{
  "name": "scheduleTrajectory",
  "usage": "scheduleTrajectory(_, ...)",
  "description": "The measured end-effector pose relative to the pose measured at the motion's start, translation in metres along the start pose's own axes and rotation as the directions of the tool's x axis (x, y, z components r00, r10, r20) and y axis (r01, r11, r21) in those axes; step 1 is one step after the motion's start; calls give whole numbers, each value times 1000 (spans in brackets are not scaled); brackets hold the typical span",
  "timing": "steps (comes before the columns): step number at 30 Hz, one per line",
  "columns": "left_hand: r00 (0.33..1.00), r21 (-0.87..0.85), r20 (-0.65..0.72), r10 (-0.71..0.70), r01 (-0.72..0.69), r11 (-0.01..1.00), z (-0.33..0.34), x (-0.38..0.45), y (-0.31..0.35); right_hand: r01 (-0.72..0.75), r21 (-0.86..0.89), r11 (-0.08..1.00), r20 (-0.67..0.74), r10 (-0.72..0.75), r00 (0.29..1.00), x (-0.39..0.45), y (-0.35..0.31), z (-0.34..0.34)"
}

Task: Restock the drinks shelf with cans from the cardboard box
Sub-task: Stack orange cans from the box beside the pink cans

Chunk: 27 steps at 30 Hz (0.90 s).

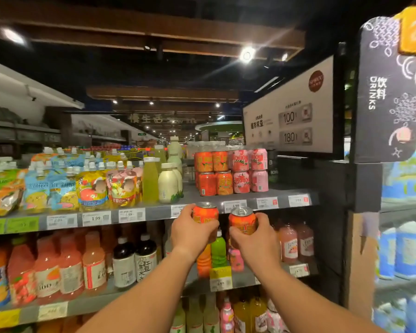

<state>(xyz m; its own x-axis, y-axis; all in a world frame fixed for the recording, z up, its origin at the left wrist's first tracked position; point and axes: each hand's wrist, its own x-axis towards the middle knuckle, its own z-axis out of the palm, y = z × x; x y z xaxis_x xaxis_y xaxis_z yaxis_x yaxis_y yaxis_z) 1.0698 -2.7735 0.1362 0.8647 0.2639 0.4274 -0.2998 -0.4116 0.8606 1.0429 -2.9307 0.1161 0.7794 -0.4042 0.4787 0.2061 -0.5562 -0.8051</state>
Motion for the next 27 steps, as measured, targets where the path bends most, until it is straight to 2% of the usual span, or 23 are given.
scheduleTrajectory(8,986,-38,-155,60,-66,997,30,61,26,126,36,991,30,-127,991,90,-6,-2)
scheduleTrajectory(18,967,-41,-245,74,-87,995,50,191,75,134,27,991,16,-134,991,221,-61,25)
scheduleTrajectory(27,995,-103,-102,-10,0,995,75,281,57,82,-65,995,4,-82,997,281,-76,74)
